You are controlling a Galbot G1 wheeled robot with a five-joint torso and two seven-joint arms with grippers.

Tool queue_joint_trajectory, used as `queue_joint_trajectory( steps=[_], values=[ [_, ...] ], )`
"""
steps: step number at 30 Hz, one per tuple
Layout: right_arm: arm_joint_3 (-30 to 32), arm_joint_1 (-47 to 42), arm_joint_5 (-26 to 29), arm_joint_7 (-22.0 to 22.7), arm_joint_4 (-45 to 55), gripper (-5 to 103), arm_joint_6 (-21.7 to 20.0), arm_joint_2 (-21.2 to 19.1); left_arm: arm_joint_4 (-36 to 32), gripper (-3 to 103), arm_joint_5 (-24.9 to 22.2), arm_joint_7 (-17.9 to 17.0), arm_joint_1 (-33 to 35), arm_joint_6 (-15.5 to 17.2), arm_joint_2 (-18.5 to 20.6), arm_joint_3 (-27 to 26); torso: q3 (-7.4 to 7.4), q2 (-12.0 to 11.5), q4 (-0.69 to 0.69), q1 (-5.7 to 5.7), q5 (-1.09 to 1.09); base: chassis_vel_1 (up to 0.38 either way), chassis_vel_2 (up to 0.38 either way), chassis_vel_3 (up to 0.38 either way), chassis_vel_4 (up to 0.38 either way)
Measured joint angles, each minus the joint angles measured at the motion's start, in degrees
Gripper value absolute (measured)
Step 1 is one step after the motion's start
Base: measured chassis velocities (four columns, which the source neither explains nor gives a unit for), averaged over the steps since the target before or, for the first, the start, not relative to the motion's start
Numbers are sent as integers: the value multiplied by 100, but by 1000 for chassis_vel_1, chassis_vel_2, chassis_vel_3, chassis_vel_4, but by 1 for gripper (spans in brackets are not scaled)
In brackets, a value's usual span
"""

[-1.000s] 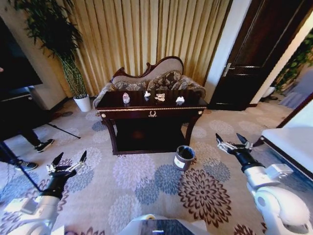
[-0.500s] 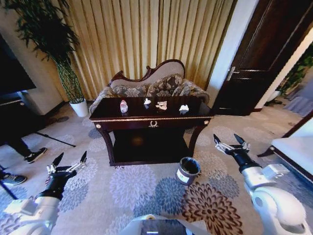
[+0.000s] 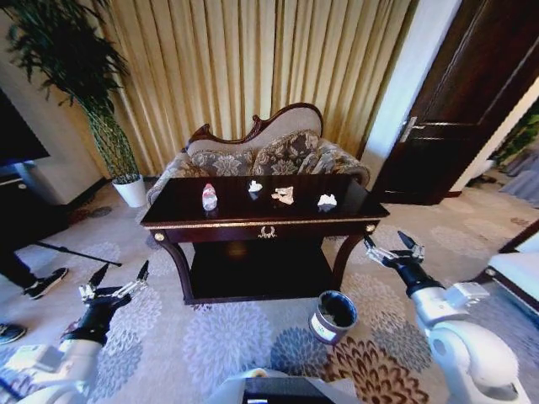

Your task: Move to the front of the table and place the trash on the table into the trash bin.

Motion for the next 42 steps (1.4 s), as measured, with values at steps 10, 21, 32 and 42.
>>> queue_joint_trajectory(
  steps=[10, 21, 32, 42],
  values=[
    [-178, 106, 117, 25, -85, 100, -3, -99, -68, 100, -56, 17, 102, -14, -62, -134, 2, -3, 0, 5, 1, -162, 162, 185, -171],
    [-971, 1556, 371, 859, -931, 100, -1167, -882, -119, 100, -158, 72, 242, -74, -175, -296, -2, 2, 1, -4, 1, -7, 7, 10, -8],
    [-2269, 3357, 410, 1512, -2365, 100, -1768, -1466, -314, 100, -155, 71, 344, 10, -303, -376, 0, 0, 0, 1, 1, 0, 0, 0, 0],
    [-3225, 4775, 397, 1599, -3712, 100, -2084, -1452, -379, 100, -140, -24, 261, 221, -329, -347, 1, -1, -1, 1, 0, 0, 0, 0, 0]
  ],
)
